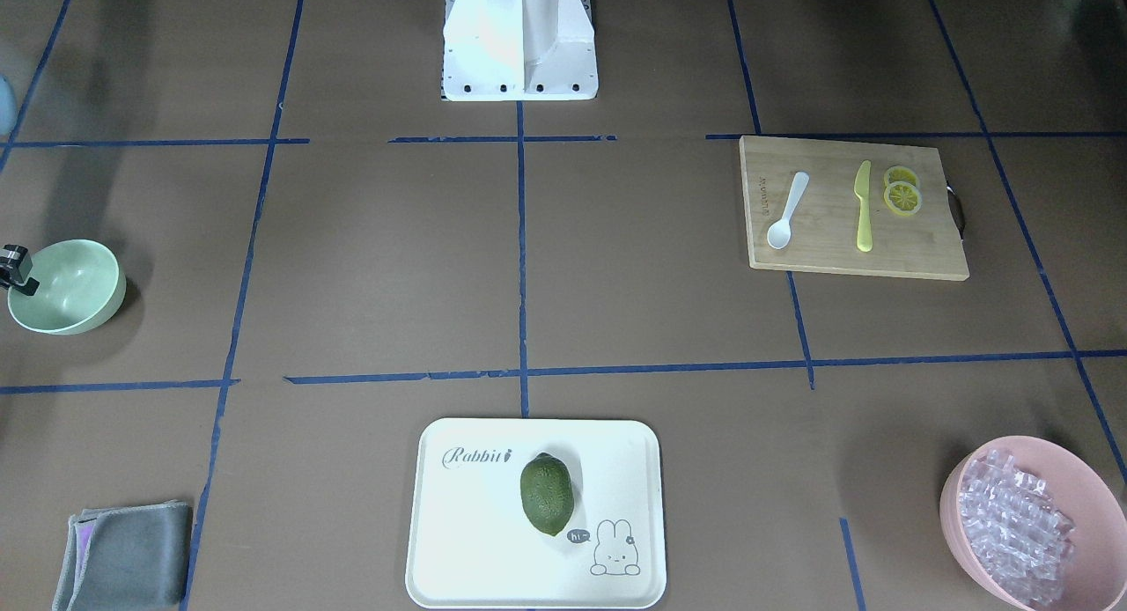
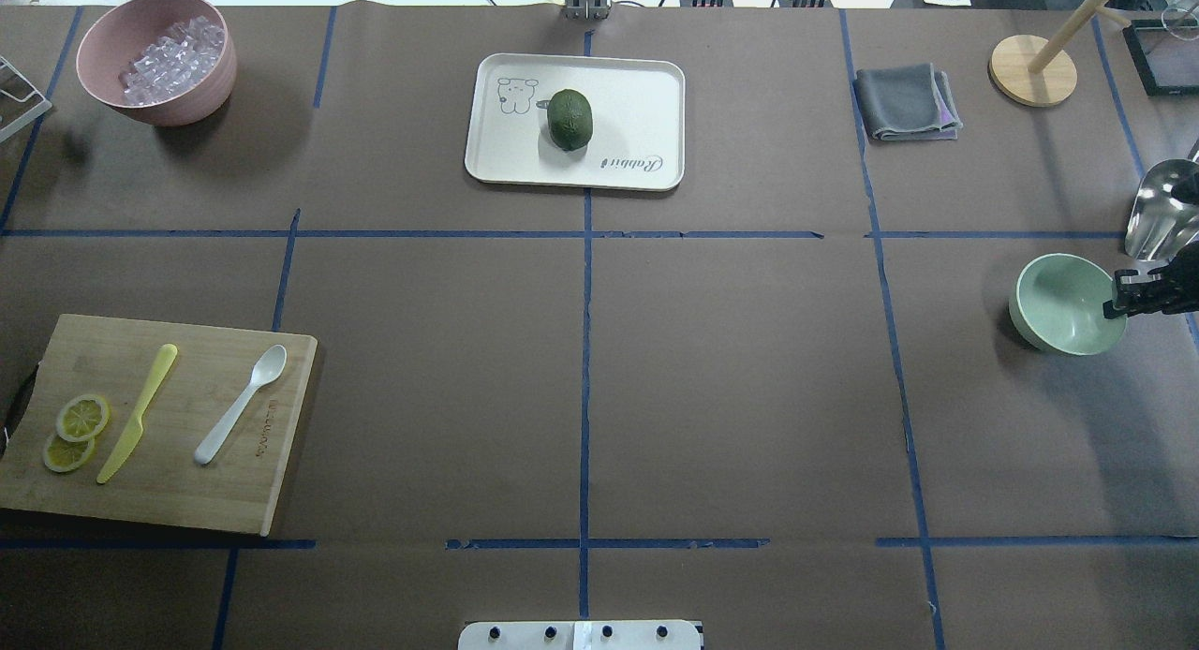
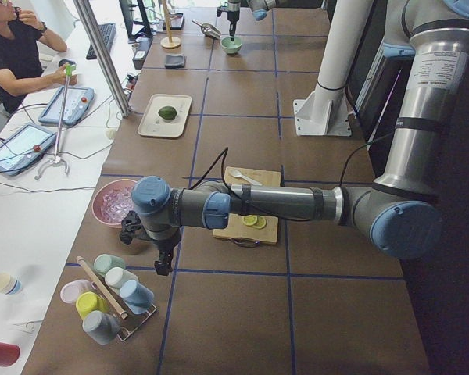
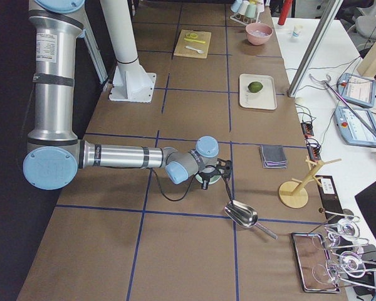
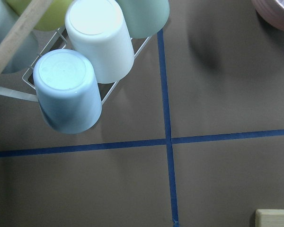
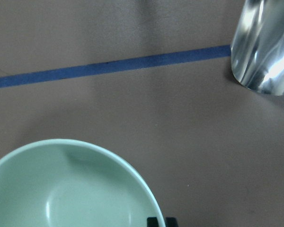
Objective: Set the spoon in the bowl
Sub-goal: 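Reach the right gripper down and grasp the rim of the pale green bowl, then carry the green bowl with the right gripper to the table center and set it down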
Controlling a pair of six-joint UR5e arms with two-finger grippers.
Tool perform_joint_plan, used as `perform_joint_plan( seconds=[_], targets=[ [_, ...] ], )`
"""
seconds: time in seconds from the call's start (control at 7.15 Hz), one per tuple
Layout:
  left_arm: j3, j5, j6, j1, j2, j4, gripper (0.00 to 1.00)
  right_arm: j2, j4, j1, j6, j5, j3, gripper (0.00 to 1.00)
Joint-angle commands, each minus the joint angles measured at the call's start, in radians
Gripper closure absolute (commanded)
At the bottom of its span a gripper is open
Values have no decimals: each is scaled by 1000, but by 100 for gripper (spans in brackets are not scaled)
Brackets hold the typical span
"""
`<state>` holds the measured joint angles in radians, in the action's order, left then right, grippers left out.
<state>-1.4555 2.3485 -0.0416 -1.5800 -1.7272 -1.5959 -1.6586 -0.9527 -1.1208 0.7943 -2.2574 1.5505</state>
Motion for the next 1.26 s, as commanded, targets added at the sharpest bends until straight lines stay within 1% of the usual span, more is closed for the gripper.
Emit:
perform_joint_plan(
  seconds=[0.0,0.14,0.28,0.42,0.56,0.7,0.84,0.98,1.12],
  targets=[
    [-3,-2,2,0,0,1,0,-4,2,-63,8,-121,63,100],
    [-5,-2,12,0,0,-1,0,9,-7,-95,88,-225,147,100],
    [-5,0,12,0,-2,1,0,28,-15,-96,173,-238,219,100],
    [-5,0,16,0,-3,-1,0,72,-17,-85,251,-237,252,100],
    [-6,0,17,0,-2,-1,0,142,-18,-18,364,-231,264,100],
    [-6,0,17,0,-2,-1,0,205,-71,14,423,-228,275,100],
    [-6,0,31,0,-2,-1,0,277,-259,39,425,-202,351,100],
    [-12,0,43,0,-2,-1,0,351,-487,115,425,-120,452,100],
    [-13,0,43,0,-2,-1,0,467,-659,210,430,12,480,100]
  ],
)
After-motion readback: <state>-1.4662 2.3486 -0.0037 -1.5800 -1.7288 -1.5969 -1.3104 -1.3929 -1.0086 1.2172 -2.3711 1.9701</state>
